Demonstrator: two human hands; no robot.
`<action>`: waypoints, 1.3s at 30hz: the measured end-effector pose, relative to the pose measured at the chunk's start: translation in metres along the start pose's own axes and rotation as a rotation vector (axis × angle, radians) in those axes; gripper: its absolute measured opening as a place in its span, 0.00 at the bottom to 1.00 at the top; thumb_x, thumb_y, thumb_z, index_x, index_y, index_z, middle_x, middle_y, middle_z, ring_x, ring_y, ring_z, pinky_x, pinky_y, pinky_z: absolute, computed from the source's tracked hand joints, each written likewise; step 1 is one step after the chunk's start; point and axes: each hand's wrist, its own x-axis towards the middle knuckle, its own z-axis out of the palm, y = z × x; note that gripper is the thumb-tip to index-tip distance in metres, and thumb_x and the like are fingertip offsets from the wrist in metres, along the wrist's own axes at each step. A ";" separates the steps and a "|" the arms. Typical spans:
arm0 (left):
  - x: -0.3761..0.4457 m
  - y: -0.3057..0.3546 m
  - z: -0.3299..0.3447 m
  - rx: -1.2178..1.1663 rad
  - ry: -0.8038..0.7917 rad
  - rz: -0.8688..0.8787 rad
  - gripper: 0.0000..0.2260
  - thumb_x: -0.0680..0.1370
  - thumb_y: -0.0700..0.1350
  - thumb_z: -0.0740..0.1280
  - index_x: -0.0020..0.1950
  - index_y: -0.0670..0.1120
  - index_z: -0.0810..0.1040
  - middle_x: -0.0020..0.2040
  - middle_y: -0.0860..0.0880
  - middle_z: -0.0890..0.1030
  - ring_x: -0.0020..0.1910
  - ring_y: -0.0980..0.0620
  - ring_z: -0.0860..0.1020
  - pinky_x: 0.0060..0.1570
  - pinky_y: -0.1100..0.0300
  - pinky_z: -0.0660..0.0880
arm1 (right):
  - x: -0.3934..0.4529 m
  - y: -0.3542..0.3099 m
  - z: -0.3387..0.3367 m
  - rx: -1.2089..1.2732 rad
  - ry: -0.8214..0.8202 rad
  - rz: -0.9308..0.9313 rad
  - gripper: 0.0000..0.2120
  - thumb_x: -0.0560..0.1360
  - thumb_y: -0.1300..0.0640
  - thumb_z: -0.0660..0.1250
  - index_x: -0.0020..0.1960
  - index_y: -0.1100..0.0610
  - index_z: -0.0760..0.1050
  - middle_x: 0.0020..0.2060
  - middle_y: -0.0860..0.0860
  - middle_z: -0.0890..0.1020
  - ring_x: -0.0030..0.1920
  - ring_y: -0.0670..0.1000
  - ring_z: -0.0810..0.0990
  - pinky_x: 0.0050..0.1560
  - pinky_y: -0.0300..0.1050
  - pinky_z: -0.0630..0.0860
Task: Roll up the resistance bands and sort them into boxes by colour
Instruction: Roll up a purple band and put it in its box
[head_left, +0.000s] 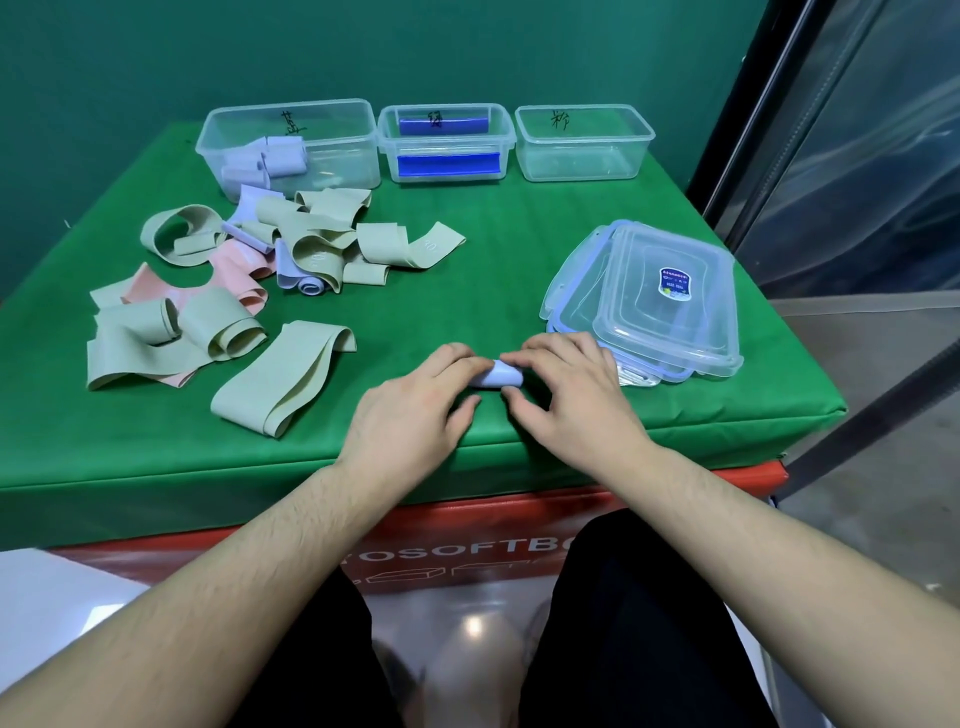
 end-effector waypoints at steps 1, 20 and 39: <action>0.002 -0.001 0.001 -0.010 -0.014 -0.011 0.16 0.79 0.54 0.64 0.66 0.60 0.70 0.63 0.62 0.72 0.45 0.49 0.81 0.33 0.55 0.76 | 0.001 0.000 0.000 0.003 -0.013 0.002 0.16 0.74 0.47 0.67 0.60 0.49 0.79 0.55 0.44 0.79 0.57 0.50 0.69 0.54 0.44 0.59; 0.006 0.015 -0.015 -0.910 0.024 -0.271 0.13 0.80 0.41 0.66 0.60 0.56 0.73 0.51 0.60 0.76 0.44 0.57 0.75 0.46 0.66 0.72 | 0.000 -0.038 -0.017 0.794 -0.064 0.346 0.11 0.76 0.52 0.71 0.56 0.41 0.75 0.44 0.46 0.79 0.42 0.45 0.74 0.48 0.36 0.72; 0.003 0.079 -0.063 -1.930 0.052 -0.826 0.11 0.82 0.44 0.62 0.63 0.43 0.73 0.60 0.36 0.80 0.60 0.38 0.80 0.58 0.49 0.78 | -0.008 -0.070 -0.054 0.846 0.120 0.344 0.13 0.71 0.53 0.77 0.48 0.48 0.73 0.39 0.46 0.81 0.36 0.43 0.73 0.39 0.40 0.72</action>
